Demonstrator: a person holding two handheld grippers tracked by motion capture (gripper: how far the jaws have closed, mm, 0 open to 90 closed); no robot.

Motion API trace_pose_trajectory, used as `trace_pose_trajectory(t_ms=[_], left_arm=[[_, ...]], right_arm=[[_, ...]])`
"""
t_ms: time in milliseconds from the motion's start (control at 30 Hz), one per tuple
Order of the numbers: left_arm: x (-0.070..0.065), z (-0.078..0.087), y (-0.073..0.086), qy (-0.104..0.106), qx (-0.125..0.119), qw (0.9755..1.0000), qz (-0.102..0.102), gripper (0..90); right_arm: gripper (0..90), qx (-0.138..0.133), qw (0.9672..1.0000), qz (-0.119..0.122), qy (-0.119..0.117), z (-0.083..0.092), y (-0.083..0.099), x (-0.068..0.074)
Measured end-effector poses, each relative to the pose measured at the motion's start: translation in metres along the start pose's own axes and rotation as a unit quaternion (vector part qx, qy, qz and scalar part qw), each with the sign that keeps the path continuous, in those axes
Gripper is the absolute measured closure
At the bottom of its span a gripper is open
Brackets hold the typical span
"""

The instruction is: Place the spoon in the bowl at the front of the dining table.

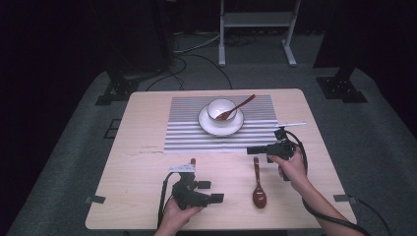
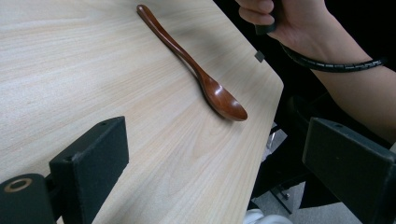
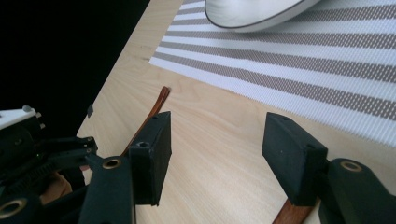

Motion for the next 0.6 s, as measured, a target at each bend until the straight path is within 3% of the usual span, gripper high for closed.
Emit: trace_pose_trajectory(t_ms=[333, 600], left_arm=[[0.001, 0.001, 0.0, -0.002, -0.002, 1.0, 0.001, 5.9], [0.002, 0.003, 0.0, -0.006, -0.004, 1.0, 0.0, 5.9]], right_arm=[[41.0, 0.002, 1.0, -0.007, -0.006, 0.002, 0.013, -0.003], [40.6, 0.006, 0.9999, 0.001, -0.013, 0.002, 0.024, 0.0]])
Point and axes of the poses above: each handheld gripper's, and its own axes: z roughly backward along the jaws, y roughly out of its underside, x roughly to its left, the point moved 1 cm from there along -z, roughly forward along the jaws, and after that the axes turned 5 degrees about -y, right-handed, at the moved point
